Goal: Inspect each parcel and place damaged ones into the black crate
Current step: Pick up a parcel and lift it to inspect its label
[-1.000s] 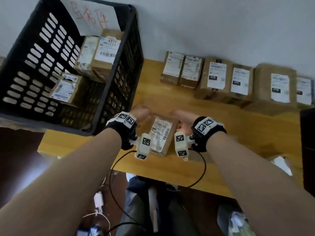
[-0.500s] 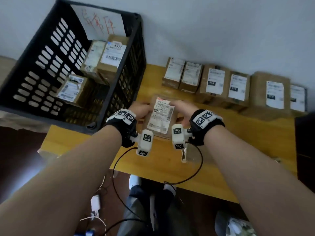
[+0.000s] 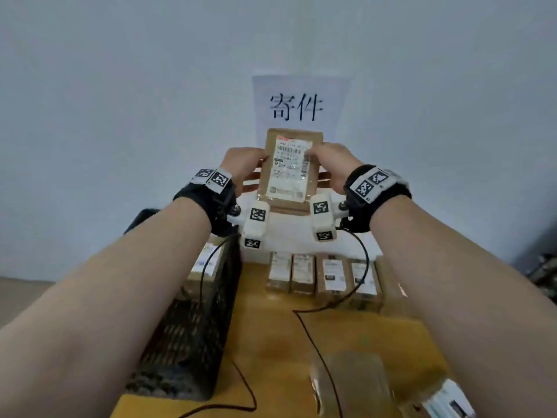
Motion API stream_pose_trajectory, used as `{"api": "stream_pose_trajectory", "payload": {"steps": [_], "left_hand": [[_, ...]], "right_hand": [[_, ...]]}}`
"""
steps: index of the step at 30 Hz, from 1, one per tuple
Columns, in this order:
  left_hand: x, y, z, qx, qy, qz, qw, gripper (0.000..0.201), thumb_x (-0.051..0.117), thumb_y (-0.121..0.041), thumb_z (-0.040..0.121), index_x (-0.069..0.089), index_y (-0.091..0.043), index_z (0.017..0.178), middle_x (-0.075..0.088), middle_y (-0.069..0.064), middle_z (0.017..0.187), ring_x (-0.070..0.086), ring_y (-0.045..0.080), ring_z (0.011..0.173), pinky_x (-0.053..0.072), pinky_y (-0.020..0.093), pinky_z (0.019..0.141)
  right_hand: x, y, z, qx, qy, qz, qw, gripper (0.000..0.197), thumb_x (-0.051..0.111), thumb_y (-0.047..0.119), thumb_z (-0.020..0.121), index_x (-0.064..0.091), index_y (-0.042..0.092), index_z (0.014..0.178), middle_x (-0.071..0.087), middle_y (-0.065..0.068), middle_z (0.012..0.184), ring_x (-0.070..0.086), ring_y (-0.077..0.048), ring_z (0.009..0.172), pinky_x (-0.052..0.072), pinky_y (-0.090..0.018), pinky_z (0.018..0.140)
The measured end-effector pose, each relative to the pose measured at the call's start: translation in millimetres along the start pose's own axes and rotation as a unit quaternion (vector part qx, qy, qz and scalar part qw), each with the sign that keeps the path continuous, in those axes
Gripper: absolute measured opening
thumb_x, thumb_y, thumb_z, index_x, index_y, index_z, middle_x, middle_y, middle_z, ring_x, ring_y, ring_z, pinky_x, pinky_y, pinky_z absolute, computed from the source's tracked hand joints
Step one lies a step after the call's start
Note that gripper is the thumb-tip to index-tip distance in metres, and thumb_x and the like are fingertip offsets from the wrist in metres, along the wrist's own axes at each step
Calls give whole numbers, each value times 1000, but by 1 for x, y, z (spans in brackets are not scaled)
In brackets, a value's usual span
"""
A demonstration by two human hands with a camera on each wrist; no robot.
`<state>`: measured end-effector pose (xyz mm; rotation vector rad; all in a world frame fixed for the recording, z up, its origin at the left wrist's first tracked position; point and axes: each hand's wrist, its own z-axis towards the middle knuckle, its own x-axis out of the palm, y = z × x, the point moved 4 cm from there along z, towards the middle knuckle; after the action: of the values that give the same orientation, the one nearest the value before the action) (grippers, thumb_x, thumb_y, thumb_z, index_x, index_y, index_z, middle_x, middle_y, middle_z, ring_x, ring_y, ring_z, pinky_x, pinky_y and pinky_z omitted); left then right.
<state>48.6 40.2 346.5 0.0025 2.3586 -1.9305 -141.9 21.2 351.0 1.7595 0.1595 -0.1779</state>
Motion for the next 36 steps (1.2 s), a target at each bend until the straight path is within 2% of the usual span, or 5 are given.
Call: {"api": "stream_pose_trajectory", "payload": {"steps": [8,15,20,28,36], "left_hand": [[2,-149,-43,173,12,-53,983,10,63,-14,95,72,-18,96,74,-3,90,69,18,80,57,34,80],[1,-212,-83,263,8,-102,959,12,62,-23,99,70,-23,109,77,-4,108,72,14,90,57,31,80],[-1,-234,-104,294,12,-128,947,12,60,-28,102,71,-23,103,77,-10,93,72,10,80,59,27,73],[-2,-231,-117,294,13,-147,944,19,59,-29,101,73,-21,110,79,-9,95,72,9,76,58,31,80],[-16,-222,-115,279,12,-107,954,47,73,-51,92,64,-25,130,74,-10,114,68,13,113,48,51,101]], "right_hand": [[-40,149,-53,-186,-45,11,981,40,56,14,97,53,29,134,72,2,120,70,-19,106,57,-44,83],[-63,207,-97,-278,-106,52,953,46,59,20,97,53,23,142,75,5,116,75,-12,96,59,-33,75],[-70,221,-128,-339,-119,75,930,48,57,16,98,56,28,144,75,10,116,74,-2,93,56,-20,68],[-70,214,-146,-358,-114,88,922,54,56,10,97,52,28,147,73,8,122,71,-9,106,56,-26,80],[-67,209,-152,-370,-122,100,915,54,66,-1,93,53,23,139,74,3,117,73,-10,100,62,-29,76]]}}
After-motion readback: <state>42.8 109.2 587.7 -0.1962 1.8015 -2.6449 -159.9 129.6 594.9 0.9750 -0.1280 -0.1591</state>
